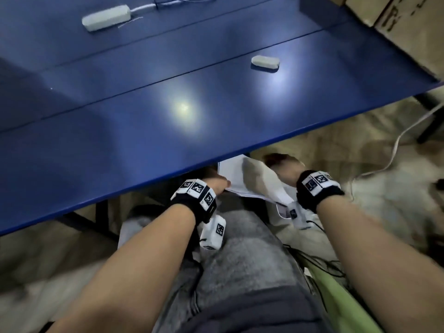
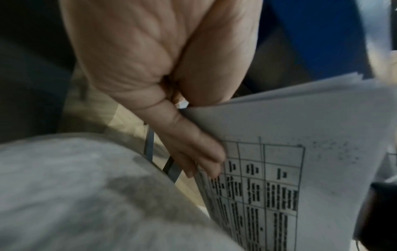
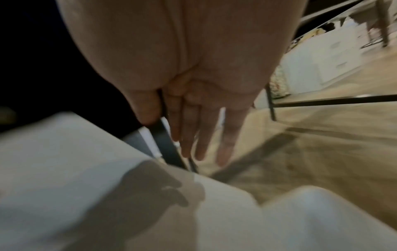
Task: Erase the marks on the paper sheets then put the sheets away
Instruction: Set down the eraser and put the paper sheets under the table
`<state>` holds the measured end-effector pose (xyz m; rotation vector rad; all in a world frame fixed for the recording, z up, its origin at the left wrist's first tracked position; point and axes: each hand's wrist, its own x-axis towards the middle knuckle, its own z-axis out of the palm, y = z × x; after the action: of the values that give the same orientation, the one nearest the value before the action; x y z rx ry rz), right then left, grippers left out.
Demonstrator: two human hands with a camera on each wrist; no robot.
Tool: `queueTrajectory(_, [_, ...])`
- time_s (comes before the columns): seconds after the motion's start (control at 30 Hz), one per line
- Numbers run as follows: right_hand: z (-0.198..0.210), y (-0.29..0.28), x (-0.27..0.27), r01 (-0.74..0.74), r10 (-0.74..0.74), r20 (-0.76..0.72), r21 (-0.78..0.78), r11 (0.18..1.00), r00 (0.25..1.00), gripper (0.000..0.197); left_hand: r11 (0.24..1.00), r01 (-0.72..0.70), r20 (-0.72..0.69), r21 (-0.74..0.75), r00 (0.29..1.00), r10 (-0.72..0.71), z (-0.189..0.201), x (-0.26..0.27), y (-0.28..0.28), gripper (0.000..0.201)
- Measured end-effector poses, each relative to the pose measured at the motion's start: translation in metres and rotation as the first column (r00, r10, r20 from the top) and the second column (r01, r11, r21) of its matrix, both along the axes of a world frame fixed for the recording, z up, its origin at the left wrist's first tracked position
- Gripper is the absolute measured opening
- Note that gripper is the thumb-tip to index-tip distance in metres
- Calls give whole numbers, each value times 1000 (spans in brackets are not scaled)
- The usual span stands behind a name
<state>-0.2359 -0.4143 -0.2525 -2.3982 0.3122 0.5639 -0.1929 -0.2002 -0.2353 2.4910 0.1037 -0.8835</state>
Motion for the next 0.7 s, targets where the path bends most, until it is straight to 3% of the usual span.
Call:
queueTrajectory(0.03, [9, 15, -6, 81, -83, 0, 227, 970, 997, 46, 1000, 4, 17, 20, 1000, -4, -5, 6, -5, 35])
queueTrajectory(0.07, [15, 30, -17, 120, -124, -23, 456, 882, 992, 47, 998, 35, 33, 58, 999, -37, -5, 8, -6, 29])
queueTrajectory(0.1, [15, 43, -29, 110, -104, -46, 609, 785, 994, 52, 996, 37, 16, 84, 999, -38, -9, 10, -9, 27])
queueTrajectory(0.13, [9, 52, -41, 79, -48, -64, 668, 740, 997, 60, 989, 79, 6, 129, 997, -80, -14, 13, -11, 29])
queueTrajectory(0.2, [-19, 53, -53, 5, 54, -79, 605, 796, 995, 74, 980, 145, -43, 139, 989, -141, -13, 12, -15, 33])
queueTrajectory(0.27, [-44, 35, -48, 14, 45, -104, 507, 862, 994, 65, 970, 191, -88, 148, 980, -179, -10, 13, -20, 35])
queueTrajectory(0.3, [-55, 24, -48, 89, -13, -160, 474, 876, 987, 59, 964, 212, -108, 159, 975, -197, -8, 12, -21, 36])
queueTrajectory(0.37, [-66, 6, -47, 255, -209, -204, 237, 937, 956, 47, 979, 189, -142, 74, 974, -177, -3, 11, -28, 37])
queueTrajectory(0.4, [-68, 4, -44, 317, -273, -256, 149, 937, 927, 50, 977, 204, -152, 56, 969, -194, 3, 9, -30, 40])
queueTrajectory(0.43, [-76, 1, -38, 257, -235, -306, 34, 966, 923, 64, 982, 188, -132, 5, 974, -186, 5, 8, -30, 55])
queueTrajectory(0.5, [-68, 4, -23, 33, -50, -329, -57, 998, 943, 101, 914, 404, -106, 23, 911, -400, 8, 6, -28, 92])
queueTrajectory(0.53, [-57, 10, -16, 42, -35, -252, 22, 999, 967, 94, 920, 385, -100, 74, 921, -377, 8, 5, -30, 85])
queueTrajectory(0.57, [-46, 19, -11, 94, -63, -158, 198, 976, 985, 75, 943, 331, -101, 27, 940, -326, 7, 6, -34, 66])
queueTrajectory(0.63, [-28, 37, -11, 101, -111, -8, 489, 866, 994, 51, 965, 263, -118, -3, 958, -261, 9, 12, -44, 41])
queueTrajectory(0.7, [-30, 42, -18, 1, 17, -26, 550, 835, 1000, 51, 918, 379, -85, 120, 925, -371, 13, 13, -51, 36])
